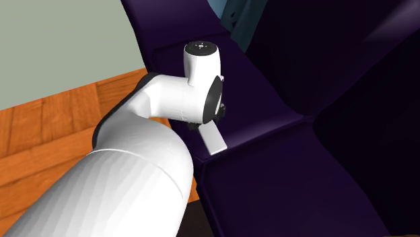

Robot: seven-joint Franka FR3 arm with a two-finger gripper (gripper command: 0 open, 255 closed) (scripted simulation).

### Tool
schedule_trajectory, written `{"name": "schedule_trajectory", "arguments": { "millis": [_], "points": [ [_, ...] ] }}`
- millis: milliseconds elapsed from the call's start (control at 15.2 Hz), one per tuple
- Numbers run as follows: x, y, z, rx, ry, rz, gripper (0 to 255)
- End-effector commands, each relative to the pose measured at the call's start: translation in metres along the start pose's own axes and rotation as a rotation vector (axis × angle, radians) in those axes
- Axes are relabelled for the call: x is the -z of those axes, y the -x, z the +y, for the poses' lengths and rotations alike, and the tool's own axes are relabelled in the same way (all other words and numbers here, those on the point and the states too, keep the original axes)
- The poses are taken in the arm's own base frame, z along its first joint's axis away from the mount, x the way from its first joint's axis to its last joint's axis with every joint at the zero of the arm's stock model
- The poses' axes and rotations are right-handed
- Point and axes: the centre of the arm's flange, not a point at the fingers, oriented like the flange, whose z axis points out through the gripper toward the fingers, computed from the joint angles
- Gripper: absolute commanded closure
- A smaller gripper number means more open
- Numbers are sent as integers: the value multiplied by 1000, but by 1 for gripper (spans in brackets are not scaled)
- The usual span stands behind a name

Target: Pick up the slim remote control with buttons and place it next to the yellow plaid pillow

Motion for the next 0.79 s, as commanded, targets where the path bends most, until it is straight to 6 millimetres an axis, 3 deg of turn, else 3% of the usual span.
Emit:
{"name": "schedule_trajectory", "arguments": {
  "millis": [0, 726],
  "points": [
    [10, 1, 1, 0, 0, 0, 255],
    [68, 1, 2, 0, 0, 0, 255]
  ]
}}
